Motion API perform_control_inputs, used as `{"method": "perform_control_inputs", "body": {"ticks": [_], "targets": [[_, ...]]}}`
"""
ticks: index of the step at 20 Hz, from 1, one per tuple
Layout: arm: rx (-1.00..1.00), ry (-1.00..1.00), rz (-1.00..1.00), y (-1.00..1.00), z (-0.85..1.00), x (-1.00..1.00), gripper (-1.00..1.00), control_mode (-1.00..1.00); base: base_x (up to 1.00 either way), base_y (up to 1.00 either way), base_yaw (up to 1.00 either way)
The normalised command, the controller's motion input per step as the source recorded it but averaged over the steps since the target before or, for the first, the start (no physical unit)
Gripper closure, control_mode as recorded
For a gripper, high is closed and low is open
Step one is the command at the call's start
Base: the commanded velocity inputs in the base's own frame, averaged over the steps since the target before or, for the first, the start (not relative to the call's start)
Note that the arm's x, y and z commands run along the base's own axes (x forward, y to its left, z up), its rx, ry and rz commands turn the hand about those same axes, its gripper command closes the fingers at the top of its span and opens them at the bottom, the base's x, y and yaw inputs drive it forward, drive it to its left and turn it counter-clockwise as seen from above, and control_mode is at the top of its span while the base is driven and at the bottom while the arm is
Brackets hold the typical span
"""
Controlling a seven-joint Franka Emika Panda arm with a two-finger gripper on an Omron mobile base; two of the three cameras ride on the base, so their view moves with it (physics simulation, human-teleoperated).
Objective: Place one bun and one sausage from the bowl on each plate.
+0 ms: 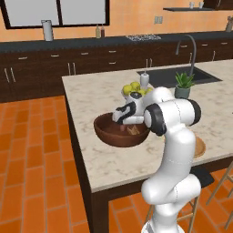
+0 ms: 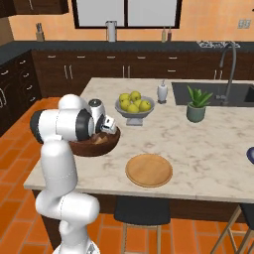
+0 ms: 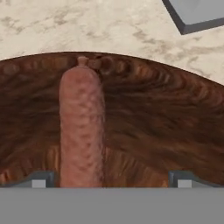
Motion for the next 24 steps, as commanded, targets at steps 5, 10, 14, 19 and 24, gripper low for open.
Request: {"method": "perform_control_inputs", "body": {"ticks": [5,10,14,19,24], "targets": [[-0.05,-0.01,0.0,0.43,0.01,-0.07,-1.0,-1.0,0.0,0.0,0.0],[-0.07,0.0,0.0,0.0,-0.24,-0.06,-1.0,-1.0,0.0,0.0,0.0],[-0.13,0.0,0.0,-0.17,-0.71,-0.16,1.0,-1.0,0.0,0.0,0.0],[-0.02,-0.02,-0.01,-0.04,-0.16,0.0,1.0,-1.0,0.0,0.0,0.0],[0.0,0.0,-0.16,0.09,0.72,-0.36,1.0,-1.0,0.0,0.0,0.0]]}}
